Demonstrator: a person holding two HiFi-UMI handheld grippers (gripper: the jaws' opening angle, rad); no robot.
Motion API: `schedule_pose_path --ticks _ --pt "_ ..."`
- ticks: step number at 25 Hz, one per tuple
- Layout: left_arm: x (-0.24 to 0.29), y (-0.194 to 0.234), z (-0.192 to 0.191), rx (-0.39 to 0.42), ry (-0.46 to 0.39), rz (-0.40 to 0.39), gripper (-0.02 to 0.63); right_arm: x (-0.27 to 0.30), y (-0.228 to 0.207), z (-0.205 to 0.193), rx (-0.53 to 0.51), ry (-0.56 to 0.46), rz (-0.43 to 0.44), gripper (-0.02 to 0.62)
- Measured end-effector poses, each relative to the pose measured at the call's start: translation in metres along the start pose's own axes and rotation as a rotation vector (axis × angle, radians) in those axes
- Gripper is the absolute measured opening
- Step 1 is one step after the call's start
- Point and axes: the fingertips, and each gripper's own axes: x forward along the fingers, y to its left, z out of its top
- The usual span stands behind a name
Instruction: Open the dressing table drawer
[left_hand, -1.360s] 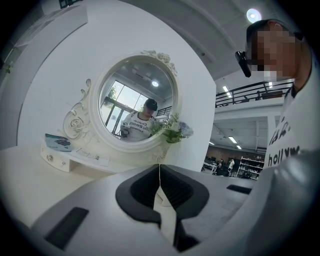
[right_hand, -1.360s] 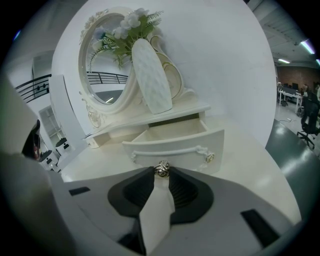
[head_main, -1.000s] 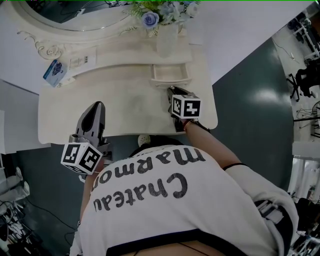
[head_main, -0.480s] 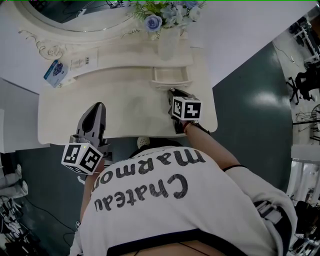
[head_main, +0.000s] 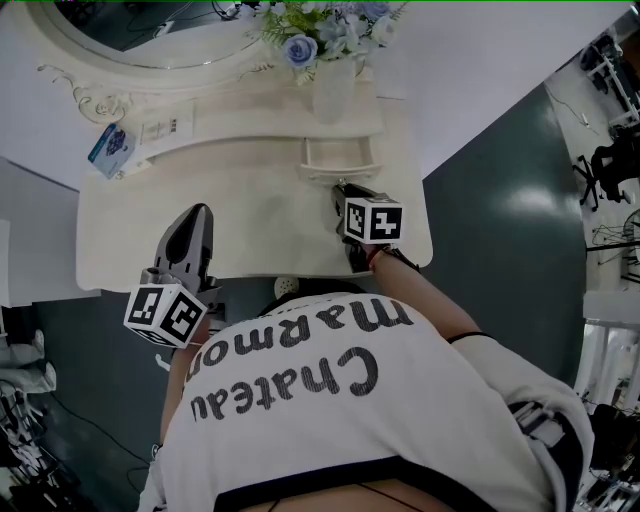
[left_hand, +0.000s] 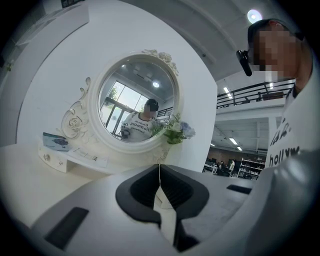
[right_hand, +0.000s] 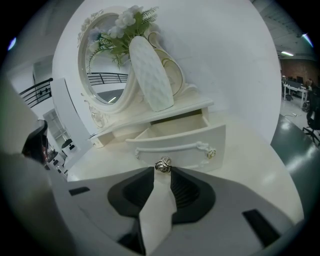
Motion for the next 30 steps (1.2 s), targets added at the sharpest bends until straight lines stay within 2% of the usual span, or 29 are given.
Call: schedule_pose_path --ticks 9,18,22,30 --pt "0.014 -0.024 -0.001 0.006 0.002 -0.037 0.024 -0.023 -0.002 0.009 0.021 -0.019 0.039 0.106" --pt "0.028 -0.063 -0.016 -0.001 0.001 -0.071 0.023 -0.064 -0.018 0.041 0.042 -0.112 0.067 0.104" --pt "0.033 -0.076 -0.027 -0.019 0.001 -0.059 0.024 -0.081 -0.023 0.059 0.048 -0.163 0.114 0.094" --pt "0.034 -0.09 -0.034 -0.033 -0.012 -0.034 0.023 -0.113 -0.003 0.092 -0.063 -0.284 0.219 0.077"
